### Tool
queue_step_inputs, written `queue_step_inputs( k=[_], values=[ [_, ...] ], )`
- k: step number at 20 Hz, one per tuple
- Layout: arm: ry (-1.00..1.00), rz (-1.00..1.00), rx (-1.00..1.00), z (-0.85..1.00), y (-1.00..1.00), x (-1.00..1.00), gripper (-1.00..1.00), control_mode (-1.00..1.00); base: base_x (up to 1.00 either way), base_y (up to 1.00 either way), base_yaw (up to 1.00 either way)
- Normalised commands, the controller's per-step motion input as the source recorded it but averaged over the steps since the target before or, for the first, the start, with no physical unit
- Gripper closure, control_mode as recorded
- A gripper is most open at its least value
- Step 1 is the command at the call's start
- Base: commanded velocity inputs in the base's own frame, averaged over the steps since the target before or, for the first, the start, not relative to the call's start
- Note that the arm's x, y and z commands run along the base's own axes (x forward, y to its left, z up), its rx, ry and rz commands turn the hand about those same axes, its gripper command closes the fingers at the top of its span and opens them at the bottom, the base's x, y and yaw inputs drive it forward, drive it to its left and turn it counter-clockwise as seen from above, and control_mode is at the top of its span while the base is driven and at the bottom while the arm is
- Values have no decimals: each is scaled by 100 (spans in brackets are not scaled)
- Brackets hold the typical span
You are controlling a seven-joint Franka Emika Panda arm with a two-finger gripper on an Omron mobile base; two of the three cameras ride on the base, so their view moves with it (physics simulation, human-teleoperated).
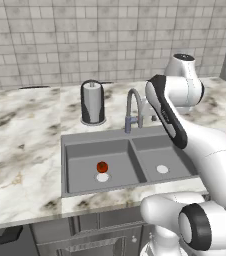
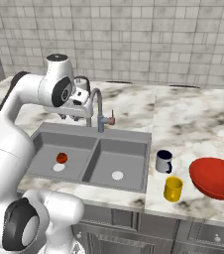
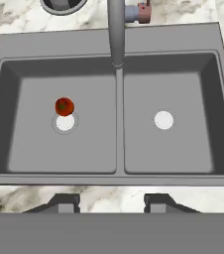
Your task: Clear the mugs and bowl far away from the sink.
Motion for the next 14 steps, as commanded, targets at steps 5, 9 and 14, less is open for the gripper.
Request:
queue_step_inputs(
  k=[5, 9, 14],
  values=[
    [-3, 0, 0, -14, -38, -13, -100, -100, 0, 0, 0],
    [0, 0, 0, -13, -100, -58, -100, -100, 0, 0, 0],
    [3, 0, 0, -27, -100, -64, -100, -100, 0, 0, 0]
  ],
)
